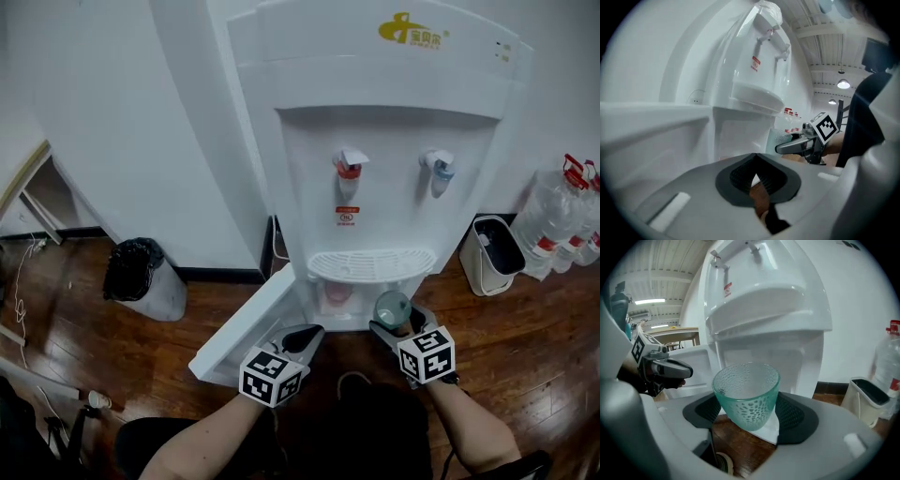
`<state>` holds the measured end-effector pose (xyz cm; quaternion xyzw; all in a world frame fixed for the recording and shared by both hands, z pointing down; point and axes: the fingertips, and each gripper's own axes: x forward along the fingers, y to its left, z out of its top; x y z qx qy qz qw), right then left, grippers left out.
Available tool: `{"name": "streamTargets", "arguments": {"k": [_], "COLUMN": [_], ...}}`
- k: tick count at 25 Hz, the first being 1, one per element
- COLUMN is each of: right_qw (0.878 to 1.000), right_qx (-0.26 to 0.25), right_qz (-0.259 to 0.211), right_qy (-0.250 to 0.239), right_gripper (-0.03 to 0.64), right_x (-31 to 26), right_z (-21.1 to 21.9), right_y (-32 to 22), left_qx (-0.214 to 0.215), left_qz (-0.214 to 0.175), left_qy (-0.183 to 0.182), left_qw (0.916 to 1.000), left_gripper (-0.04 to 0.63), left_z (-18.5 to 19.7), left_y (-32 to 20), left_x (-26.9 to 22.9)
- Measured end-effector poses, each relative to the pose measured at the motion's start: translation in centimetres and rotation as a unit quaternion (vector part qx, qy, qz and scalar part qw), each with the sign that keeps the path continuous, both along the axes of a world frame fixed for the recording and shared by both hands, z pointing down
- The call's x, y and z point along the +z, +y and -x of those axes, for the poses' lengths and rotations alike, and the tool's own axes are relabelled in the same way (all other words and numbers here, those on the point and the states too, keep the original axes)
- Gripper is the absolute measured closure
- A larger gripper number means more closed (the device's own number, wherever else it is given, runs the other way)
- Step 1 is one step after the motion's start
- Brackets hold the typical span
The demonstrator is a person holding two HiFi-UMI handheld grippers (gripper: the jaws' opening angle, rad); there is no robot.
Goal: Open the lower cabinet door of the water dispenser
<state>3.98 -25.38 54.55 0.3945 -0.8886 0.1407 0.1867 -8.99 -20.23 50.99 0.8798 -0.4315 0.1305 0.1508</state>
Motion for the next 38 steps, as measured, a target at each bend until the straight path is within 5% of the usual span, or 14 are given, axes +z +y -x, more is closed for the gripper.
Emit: {"name": "streamTargets", "arguments": {"k": [4, 10, 19, 24, 29, 34, 38], "right_qw": [1.000, 0.999, 0.996, 0.993, 0.992, 0.988, 0.985], "right_qx": [-0.010, -0.050, -0.087, -0.110, -0.104, -0.125, -0.142], "right_qz": [-0.010, -0.011, -0.029, -0.047, -0.068, -0.090, -0.098], "right_qy": [-0.006, -0.011, -0.020, -0.016, -0.027, -0.027, -0.023], "right_gripper": [0.253, 0.252, 0.252, 0.252, 0.252, 0.252, 0.252], "right_x": [-3.3, -8.2, -16.0, -19.7, -23.8, -27.3, -28.6], "right_z": [-0.2, 0.5, 1.7, 2.7, 2.5, 3.2, 3.8], "right_y": [1.6, 4.7, 6.9, 7.3, 7.5, 8.6, 9.1], "left_qx": [0.020, 0.116, 0.167, 0.157, 0.064, 0.066, 0.054], "left_qz": [-0.012, -0.014, -0.046, -0.088, -0.151, -0.150, -0.149], "left_qy": [-0.001, -0.055, -0.021, 0.028, 0.061, 0.059, 0.094], "left_qw": [0.9997, 0.9917, 0.9846, 0.9833, 0.9846, 0.9847, 0.9829], "left_gripper": [0.555, 0.540, 0.538, 0.538, 0.508, 0.497, 0.483], "left_z": [-0.1, 0.0, 1.2, 1.6, 3.1, 0.5, -0.5], "left_y": [1.3, 3.9, 5.7, 5.1, 2.9, 4.0, 4.5], "left_x": [-2.1, -4.5, -13.8, -20.7, -25.8, -28.3, -29.0]}}
